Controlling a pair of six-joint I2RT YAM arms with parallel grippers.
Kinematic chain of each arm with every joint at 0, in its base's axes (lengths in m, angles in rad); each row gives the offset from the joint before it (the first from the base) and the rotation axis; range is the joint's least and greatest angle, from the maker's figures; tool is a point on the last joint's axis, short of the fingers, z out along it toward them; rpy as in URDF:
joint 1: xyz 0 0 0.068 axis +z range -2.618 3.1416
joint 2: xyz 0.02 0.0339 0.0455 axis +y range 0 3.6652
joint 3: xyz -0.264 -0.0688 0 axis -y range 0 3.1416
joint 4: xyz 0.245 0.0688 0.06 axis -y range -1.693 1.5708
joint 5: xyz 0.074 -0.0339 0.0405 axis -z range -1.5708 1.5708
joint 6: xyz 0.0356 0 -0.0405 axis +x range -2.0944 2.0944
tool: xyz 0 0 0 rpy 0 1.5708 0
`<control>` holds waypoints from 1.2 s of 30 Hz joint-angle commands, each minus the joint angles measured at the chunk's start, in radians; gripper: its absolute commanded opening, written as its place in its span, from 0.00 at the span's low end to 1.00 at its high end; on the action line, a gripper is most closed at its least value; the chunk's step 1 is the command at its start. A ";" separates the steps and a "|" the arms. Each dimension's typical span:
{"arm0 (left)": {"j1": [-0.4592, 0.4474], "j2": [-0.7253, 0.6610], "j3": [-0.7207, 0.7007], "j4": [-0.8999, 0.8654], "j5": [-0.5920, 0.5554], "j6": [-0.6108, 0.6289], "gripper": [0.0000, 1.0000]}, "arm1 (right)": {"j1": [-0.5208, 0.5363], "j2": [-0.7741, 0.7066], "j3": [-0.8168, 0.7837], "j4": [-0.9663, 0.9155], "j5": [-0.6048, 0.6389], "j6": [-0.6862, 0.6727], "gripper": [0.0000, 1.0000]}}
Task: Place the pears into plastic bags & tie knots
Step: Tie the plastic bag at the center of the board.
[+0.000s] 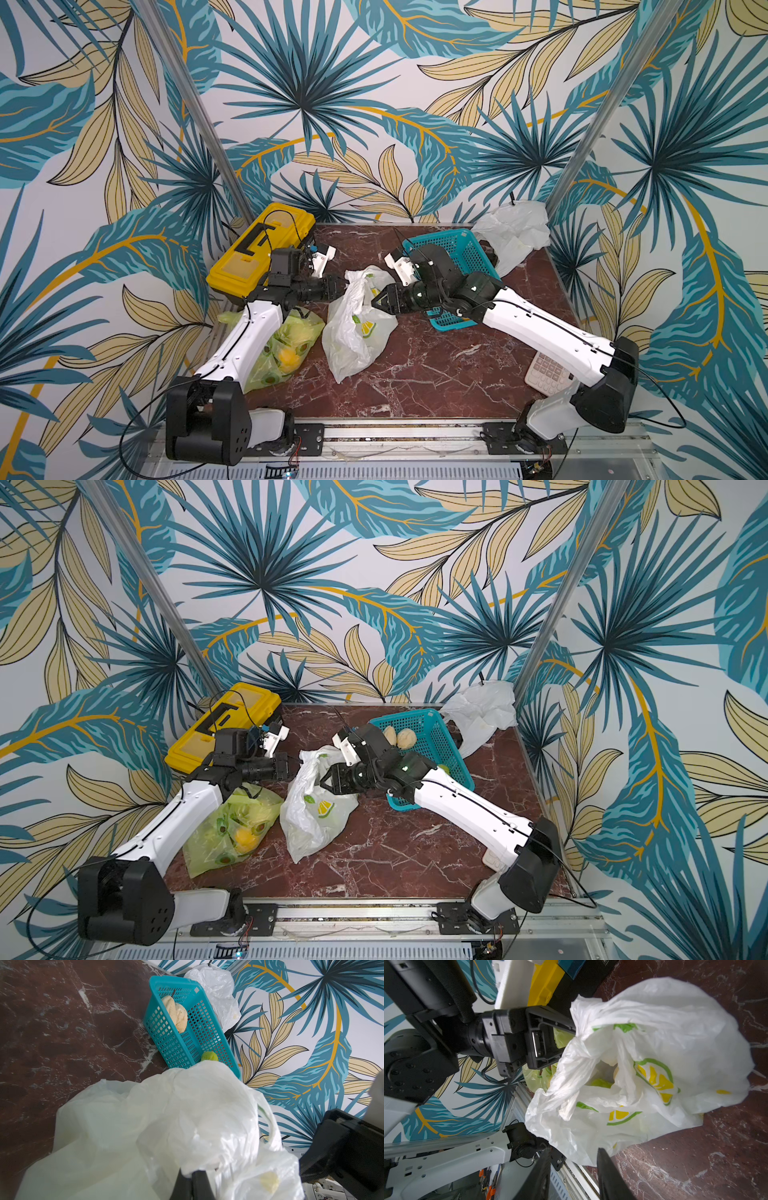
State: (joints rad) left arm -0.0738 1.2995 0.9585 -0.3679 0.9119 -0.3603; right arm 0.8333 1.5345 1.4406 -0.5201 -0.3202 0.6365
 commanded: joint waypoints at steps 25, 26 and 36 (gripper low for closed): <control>0.053 -0.133 0.042 -0.121 0.187 -0.045 0.00 | -0.104 0.044 -0.012 -0.196 0.133 -0.194 0.04; 0.060 -0.139 0.040 -0.120 0.193 -0.043 0.00 | -0.107 0.051 -0.007 -0.231 0.180 -0.217 0.04; 0.114 -0.137 0.011 -0.114 0.134 0.000 0.00 | -0.168 0.089 -0.050 -0.185 0.217 -0.189 0.00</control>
State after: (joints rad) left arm -0.0074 1.1790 0.9684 -0.5003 1.0801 -0.3889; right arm 0.7231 1.6100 1.4437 -0.5915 -0.2005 0.4507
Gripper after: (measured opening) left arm 0.045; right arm 0.047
